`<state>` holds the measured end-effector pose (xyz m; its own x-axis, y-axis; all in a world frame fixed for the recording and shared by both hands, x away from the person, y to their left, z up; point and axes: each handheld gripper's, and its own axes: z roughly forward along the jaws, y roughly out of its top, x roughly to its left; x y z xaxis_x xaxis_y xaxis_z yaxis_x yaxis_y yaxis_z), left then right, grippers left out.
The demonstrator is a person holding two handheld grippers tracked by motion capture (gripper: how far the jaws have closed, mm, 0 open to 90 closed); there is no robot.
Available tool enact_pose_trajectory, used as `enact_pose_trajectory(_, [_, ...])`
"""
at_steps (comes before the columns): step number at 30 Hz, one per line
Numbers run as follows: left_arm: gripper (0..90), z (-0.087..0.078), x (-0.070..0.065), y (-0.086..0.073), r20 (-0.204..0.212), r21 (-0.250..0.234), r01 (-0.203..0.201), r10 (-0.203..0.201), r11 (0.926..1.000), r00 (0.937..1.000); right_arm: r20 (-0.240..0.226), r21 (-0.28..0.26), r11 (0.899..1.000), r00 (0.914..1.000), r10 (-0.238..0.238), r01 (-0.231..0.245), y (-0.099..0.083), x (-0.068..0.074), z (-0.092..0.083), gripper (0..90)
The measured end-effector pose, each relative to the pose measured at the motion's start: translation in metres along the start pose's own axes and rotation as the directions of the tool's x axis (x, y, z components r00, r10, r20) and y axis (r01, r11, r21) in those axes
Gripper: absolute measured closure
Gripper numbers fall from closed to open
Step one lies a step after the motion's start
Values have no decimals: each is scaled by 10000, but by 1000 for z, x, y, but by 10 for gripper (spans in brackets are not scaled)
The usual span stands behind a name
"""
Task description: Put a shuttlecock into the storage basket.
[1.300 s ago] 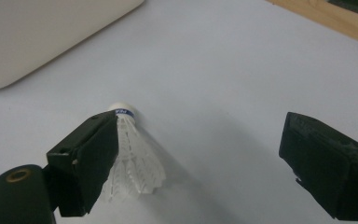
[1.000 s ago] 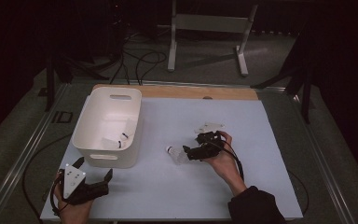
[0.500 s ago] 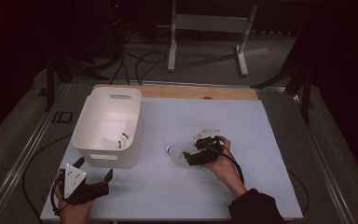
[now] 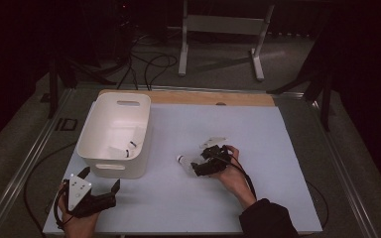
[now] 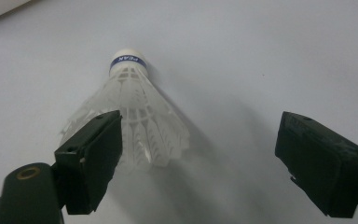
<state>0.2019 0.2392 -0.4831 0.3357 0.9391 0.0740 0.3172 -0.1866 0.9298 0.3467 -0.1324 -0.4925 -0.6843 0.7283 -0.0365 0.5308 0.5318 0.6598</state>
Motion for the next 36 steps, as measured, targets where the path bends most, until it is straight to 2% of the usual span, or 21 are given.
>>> enact_pose_trajectory(7, [1, 0, 0, 0, -9, -11, 3, -3, 10000, 10000, -116, -62, 10000, 9999, -48, 47, 4, 4, 10, 202])
enact_pose_trajectory(12, [1, 0, 0, 0, -6, -16, -6, 6, 10000, 10000, -277, -141, 9994, 9991, -322, 318, 10, 9, 13, 286])
enact_pose_trajectory(17, [1, 0, 0, 0, -1, -30, -2, 2, 10000, 10000, -297, -130, 9973, 9970, -721, 718, 17, 16, 17, 436])
enact_pose_trajectory(20, [1, -1, 1, 0, -4, -32, 0, 0, 10000, 10000, -496, -198, 9976, 9965, -674, 665, 19, 17, 19, 494])
enact_pose_trajectory(21, [1, -1, 1, 0, -4, -33, 11, -11, 10000, 10000, -621, -169, 9985, 9967, -529, 520, 20, 17, 21, 570])
enact_pose_trajectory(22, [1, -1, 1, 0, -4, -30, 10, -10, 10000, 10000, -700, -170, 9987, 9963, -491, 481, 20, 16, 21, 598])
enact_pose_trajectory(25, [1, 0, 1, 0, 3, -24, -7, 7, 10000, 10000, -883, -164, 9994, 9956, -315, 302, 20, 15, 22, 646])
enact_pose_trajectory(30, [1, 0, 0, 0, 3, -11, -3, 3, 10000, 10000, -995, -197, 9991, 9943, -394, 376, 22, 15, 22, 775])
enact_pose_trajectory(36, [1, 0, 0, 0, 8, -21, -11, 11, 10000, 10000, -1075, -302, 9986, 9931, -463, 433, 24, 17, 20, 865])
